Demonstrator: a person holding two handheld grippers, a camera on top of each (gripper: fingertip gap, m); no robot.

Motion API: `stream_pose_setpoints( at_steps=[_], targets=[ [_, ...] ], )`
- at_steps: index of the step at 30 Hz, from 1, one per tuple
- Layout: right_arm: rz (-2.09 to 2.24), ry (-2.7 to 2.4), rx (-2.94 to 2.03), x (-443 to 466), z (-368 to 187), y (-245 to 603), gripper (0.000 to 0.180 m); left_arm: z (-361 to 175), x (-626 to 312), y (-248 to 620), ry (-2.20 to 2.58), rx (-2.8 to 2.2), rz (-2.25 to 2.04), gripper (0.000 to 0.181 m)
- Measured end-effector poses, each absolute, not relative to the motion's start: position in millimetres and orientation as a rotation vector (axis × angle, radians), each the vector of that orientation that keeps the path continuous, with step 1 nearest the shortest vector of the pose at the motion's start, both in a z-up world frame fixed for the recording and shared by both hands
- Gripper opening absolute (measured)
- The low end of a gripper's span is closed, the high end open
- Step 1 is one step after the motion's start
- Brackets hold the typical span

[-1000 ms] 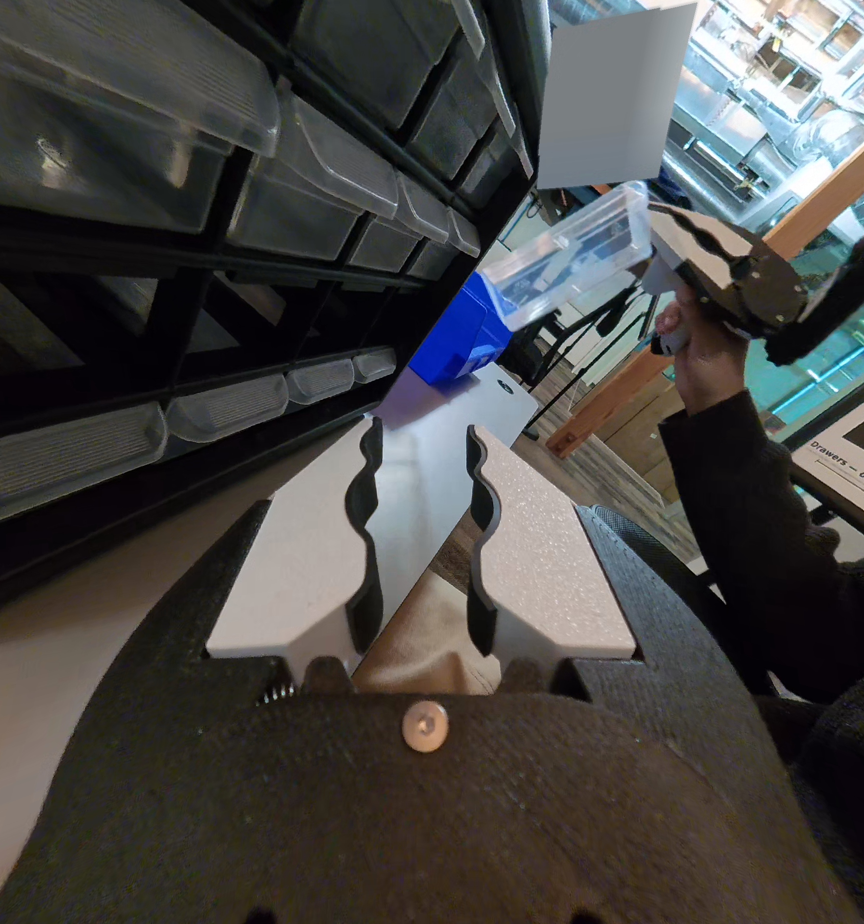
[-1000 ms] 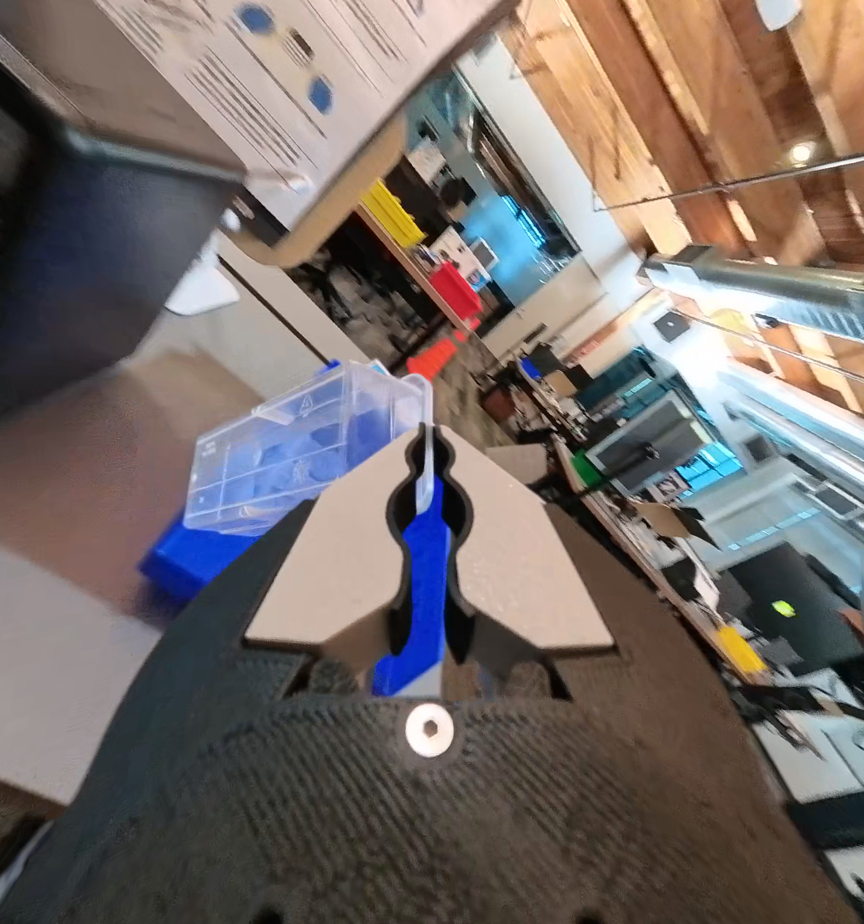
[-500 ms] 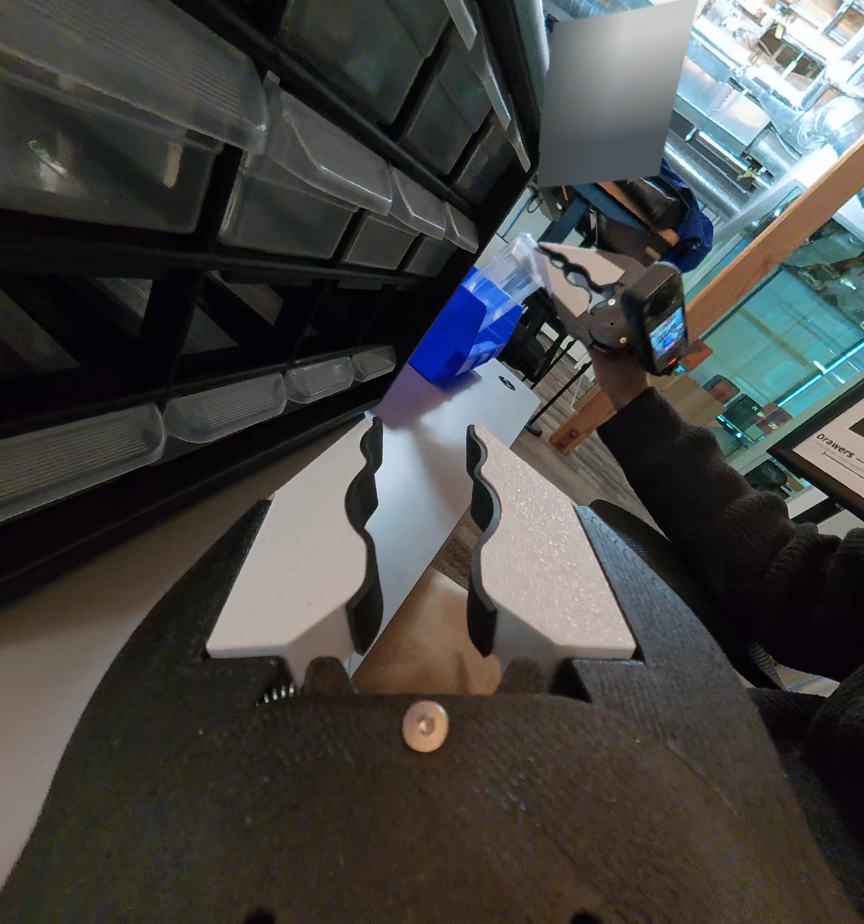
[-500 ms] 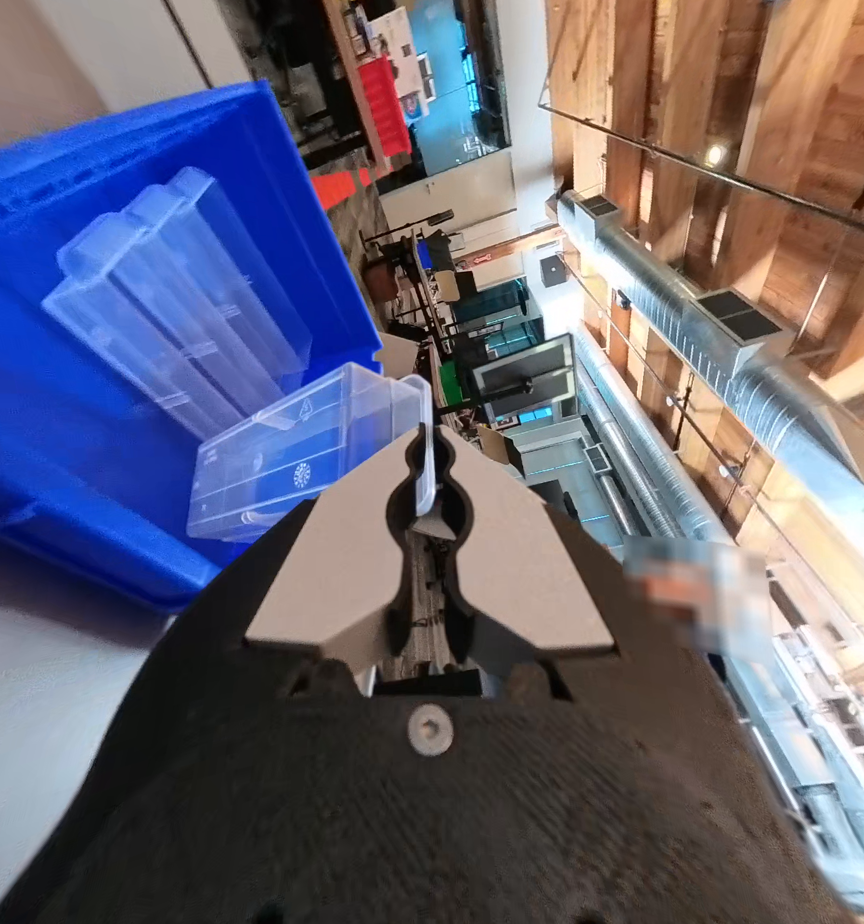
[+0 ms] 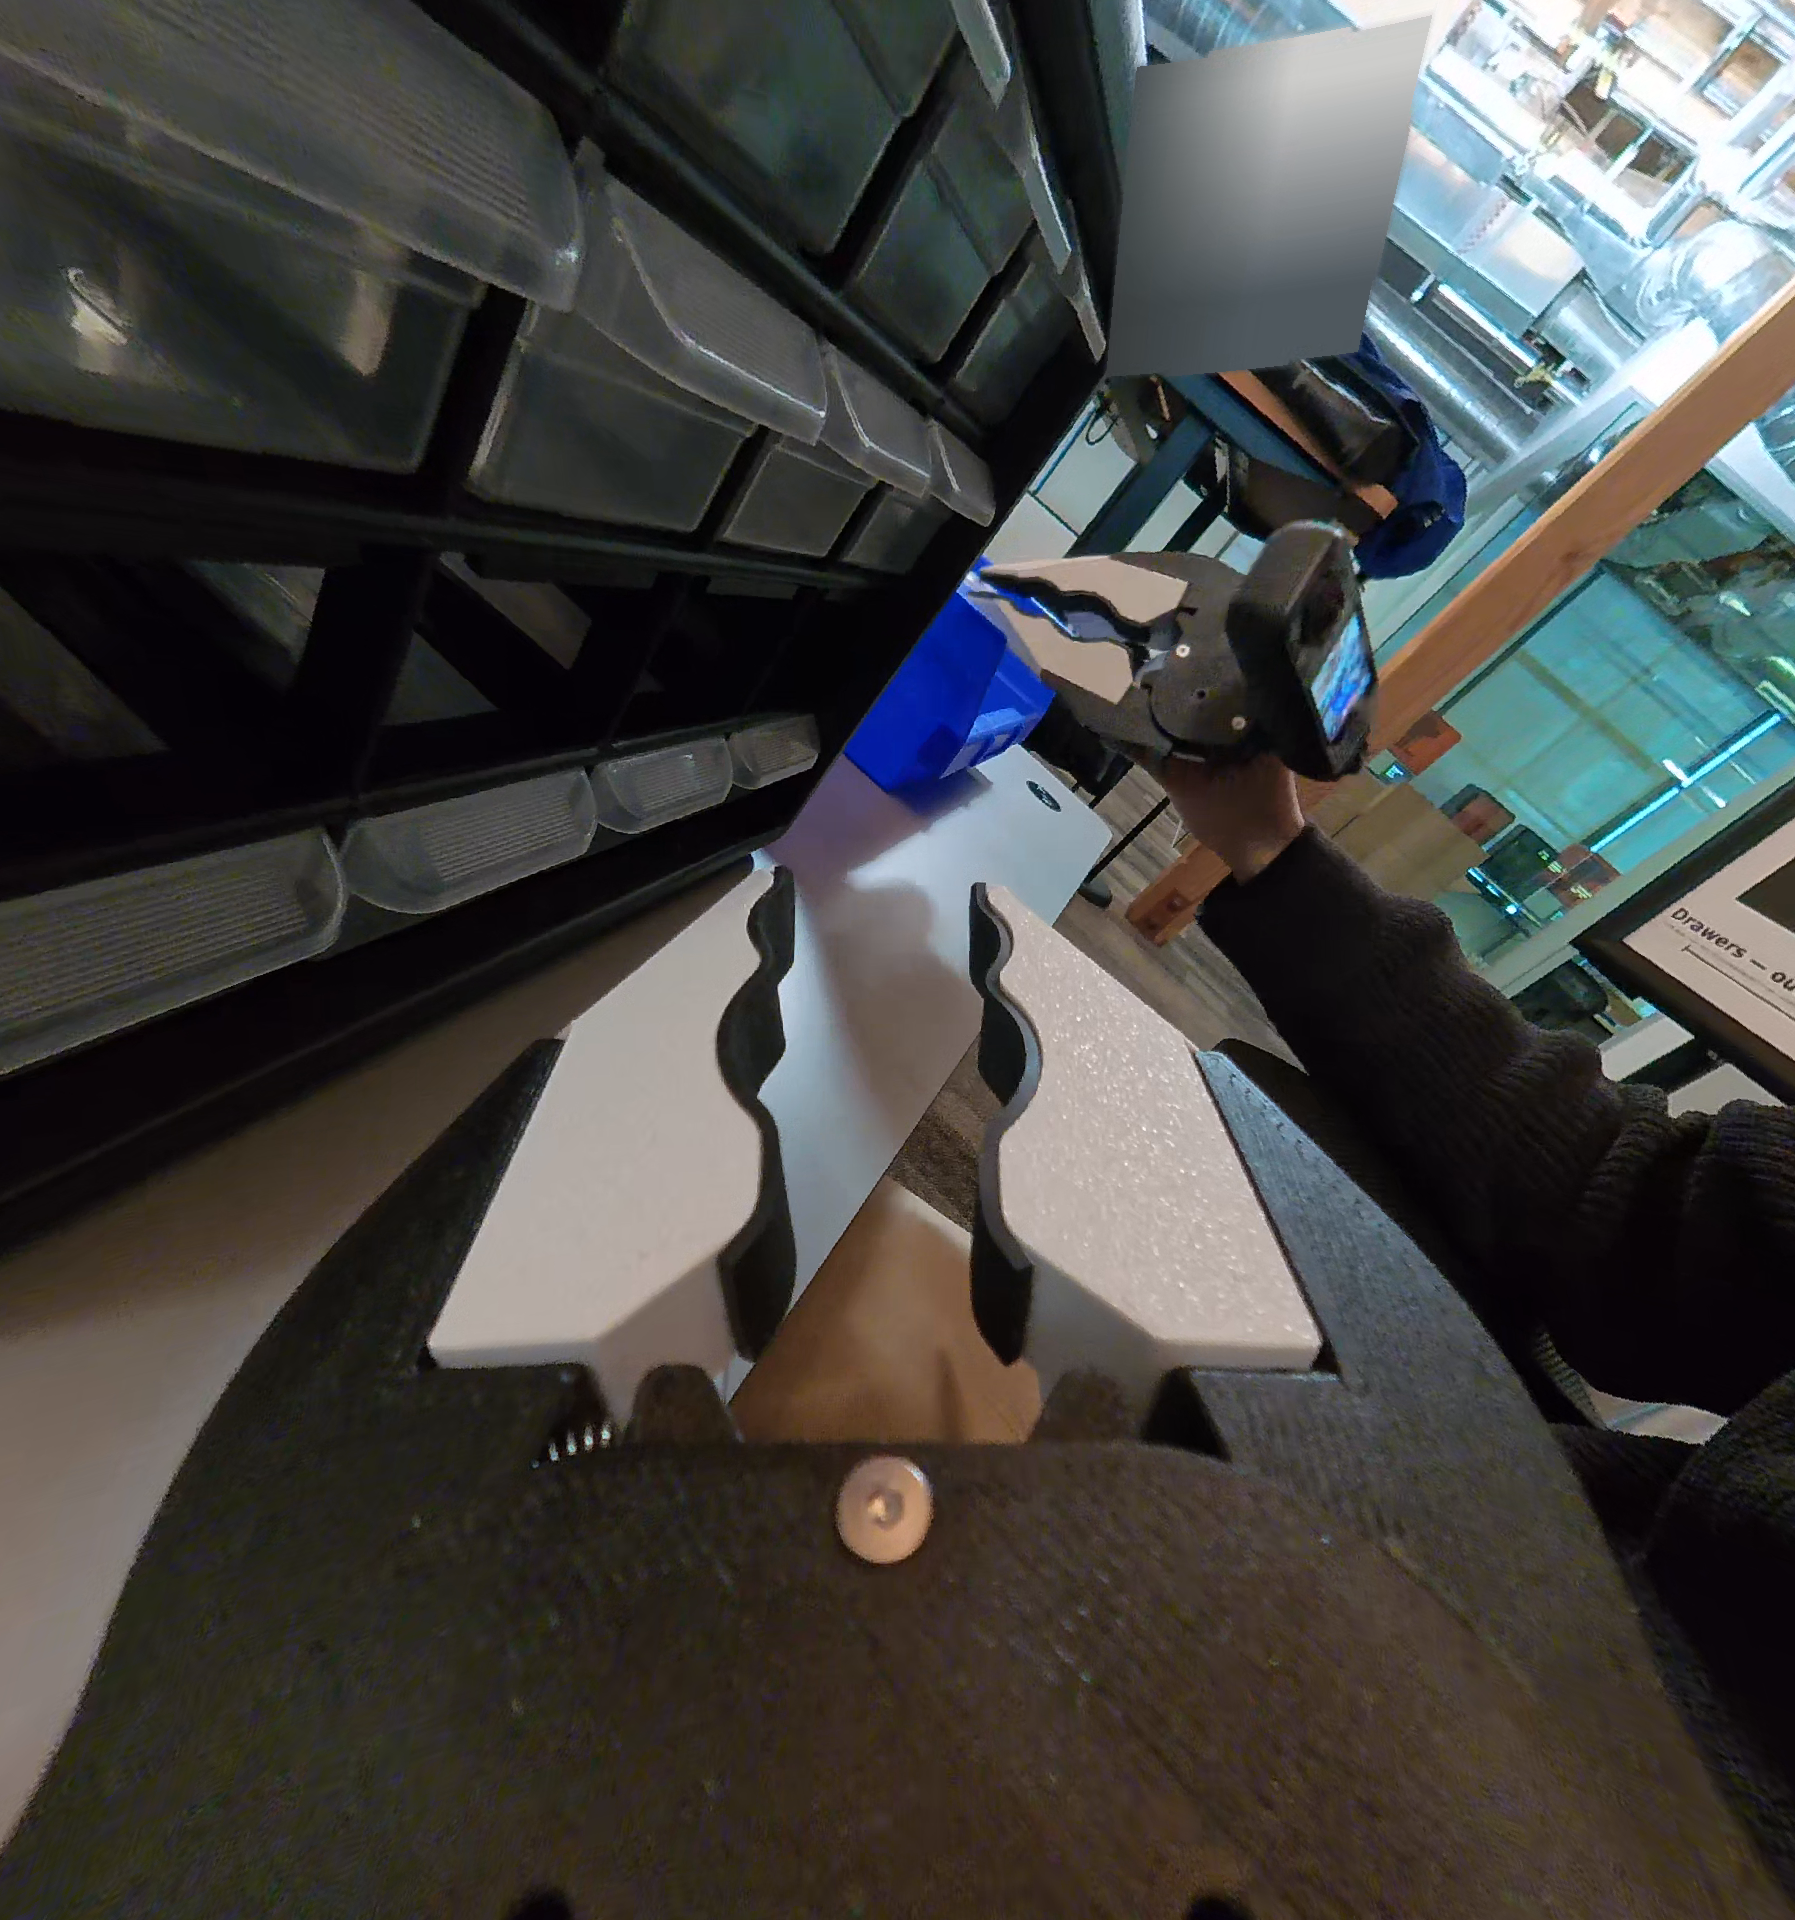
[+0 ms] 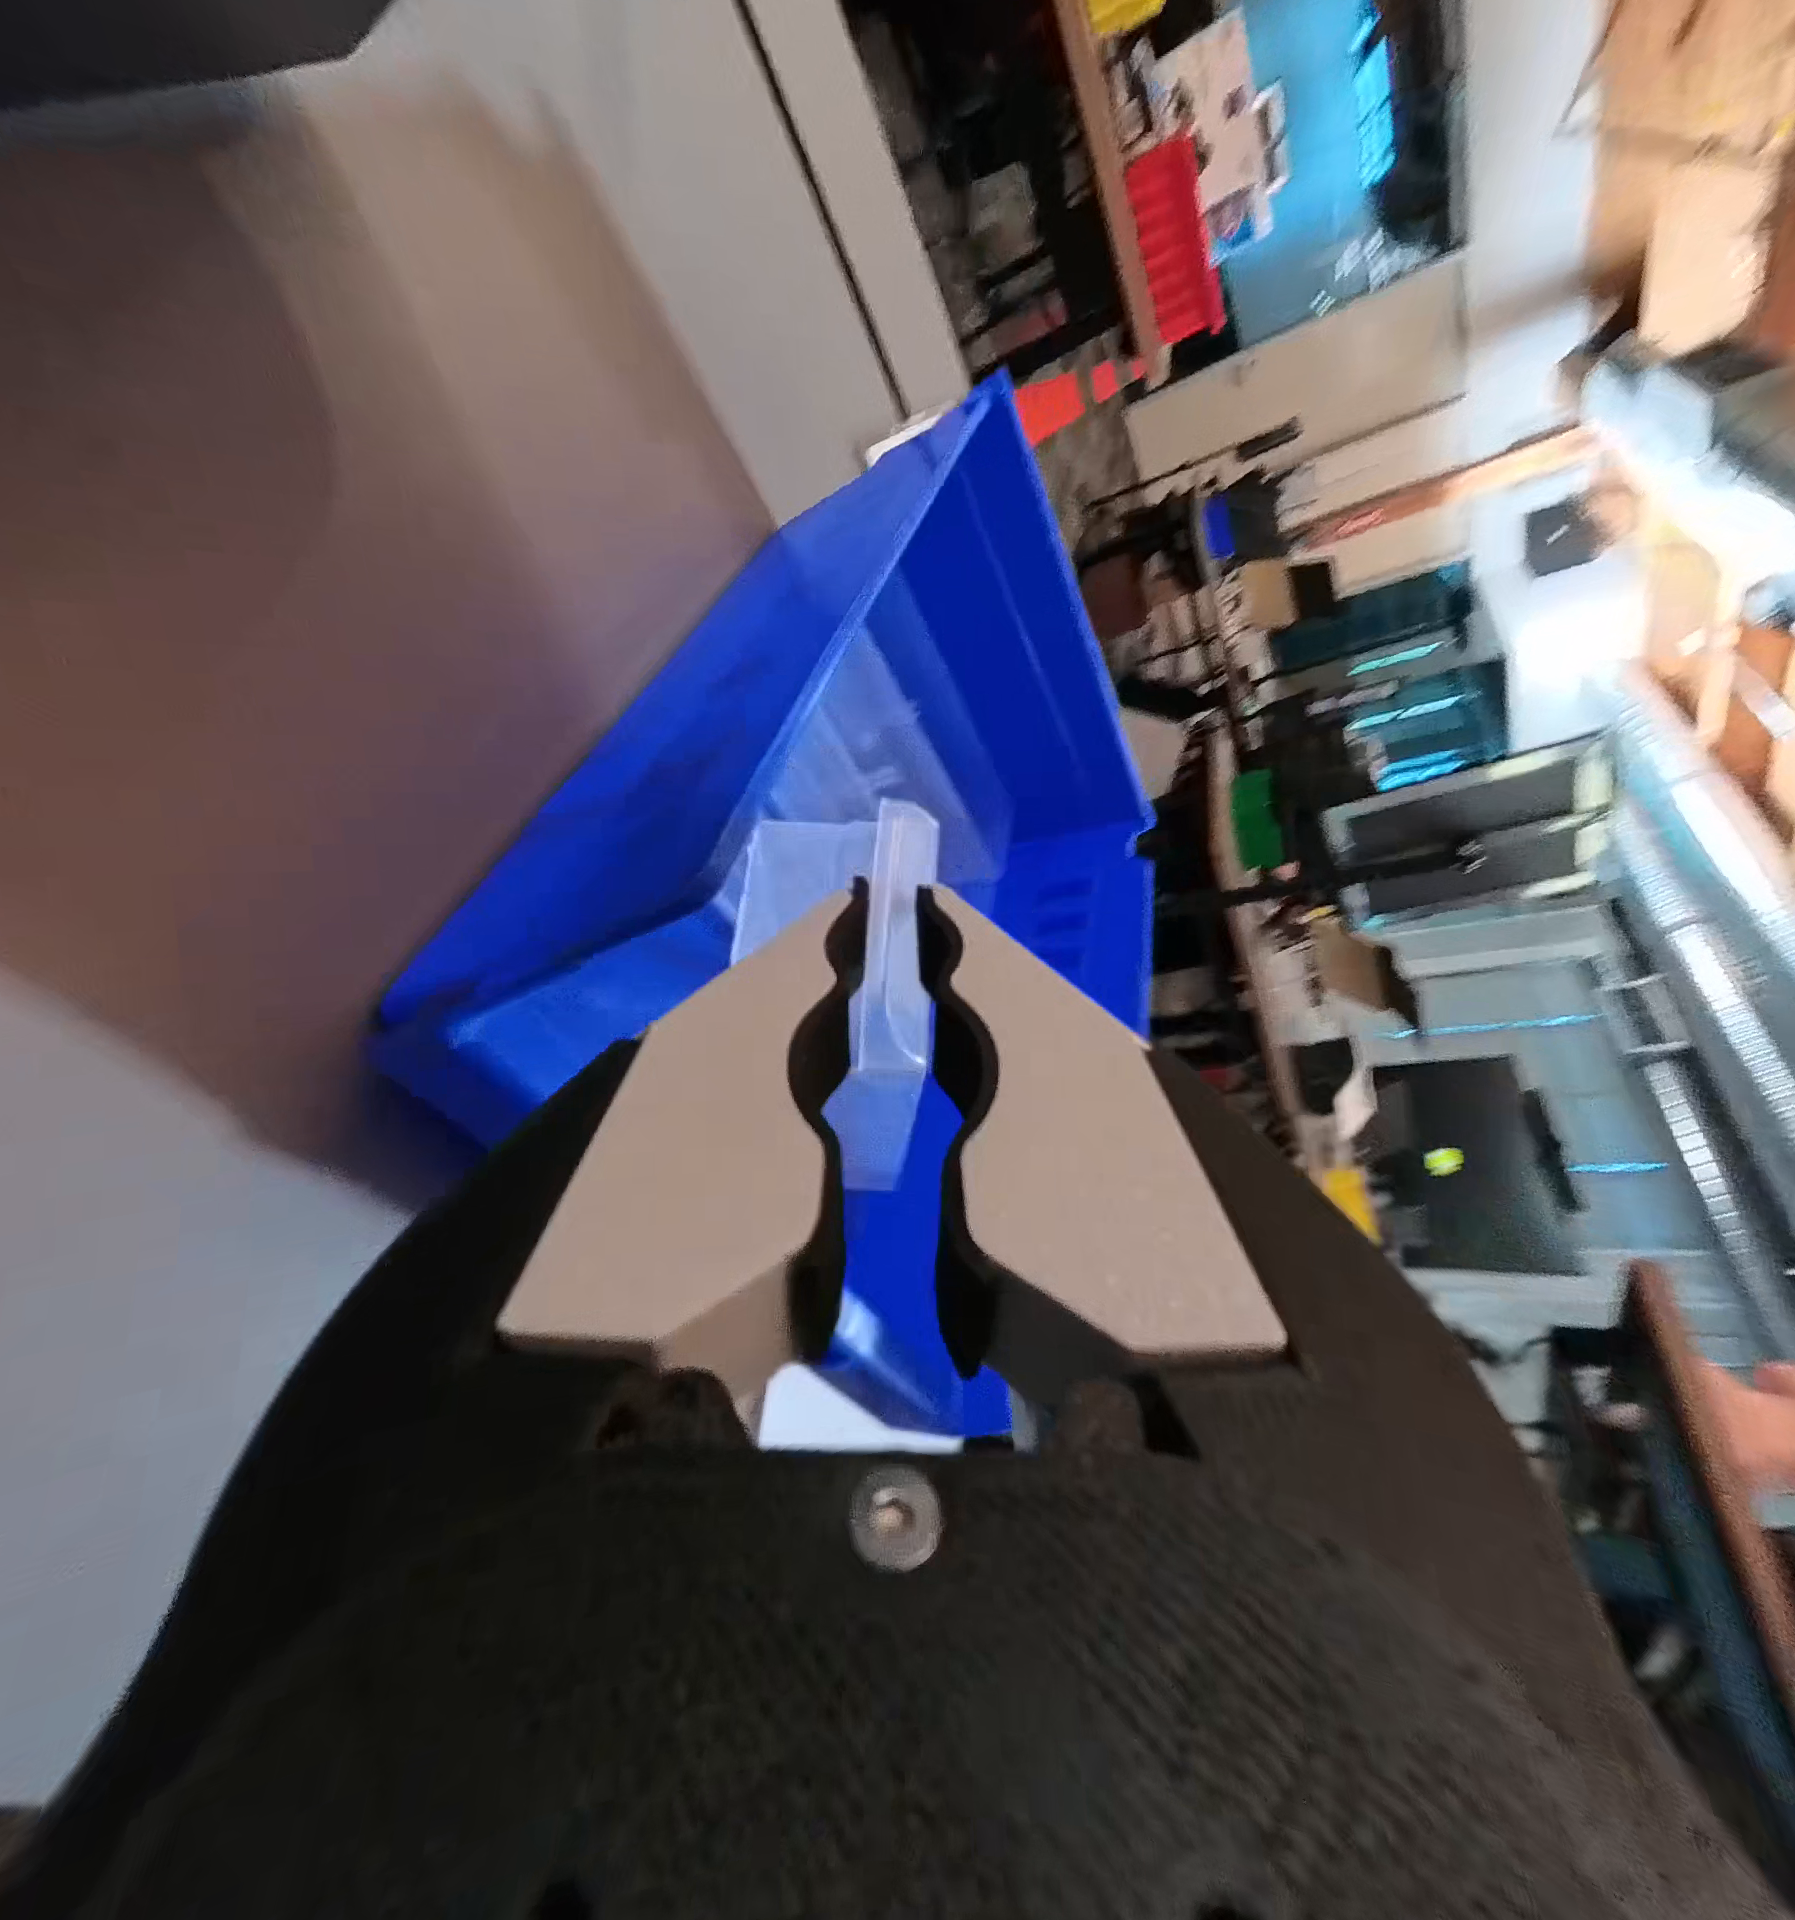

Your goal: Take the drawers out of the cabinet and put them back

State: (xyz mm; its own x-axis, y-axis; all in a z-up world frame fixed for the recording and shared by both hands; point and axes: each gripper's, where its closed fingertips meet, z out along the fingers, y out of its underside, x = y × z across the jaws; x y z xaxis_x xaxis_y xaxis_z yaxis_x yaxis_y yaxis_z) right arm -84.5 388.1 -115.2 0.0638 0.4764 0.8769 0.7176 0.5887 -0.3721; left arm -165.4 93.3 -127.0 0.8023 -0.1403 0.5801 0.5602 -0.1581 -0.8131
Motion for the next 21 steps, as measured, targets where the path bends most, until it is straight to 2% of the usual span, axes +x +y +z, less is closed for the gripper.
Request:
stream_pose_setpoints(
  at_steps=[6,11,21],
  targets=[
    [-0.098,-1.596,-1.323,-74.9,-149.1,403.6,0.021,-127.8,-163.6,93.6,-0.336,-1.627,-0.639,0.03],
    [0.084,-1.537,-1.449,-69.8,-152.9,407.3,0.032,-130.6,-162.7,94.6,-0.337,-1.637,-0.646,0.031],
    [0.443,-1.442,-1.759,-52.2,-154.0,403.8,0.03,-133.5,-162.3,95.5,-0.333,-1.65,-0.64,0.031]
  ],
)
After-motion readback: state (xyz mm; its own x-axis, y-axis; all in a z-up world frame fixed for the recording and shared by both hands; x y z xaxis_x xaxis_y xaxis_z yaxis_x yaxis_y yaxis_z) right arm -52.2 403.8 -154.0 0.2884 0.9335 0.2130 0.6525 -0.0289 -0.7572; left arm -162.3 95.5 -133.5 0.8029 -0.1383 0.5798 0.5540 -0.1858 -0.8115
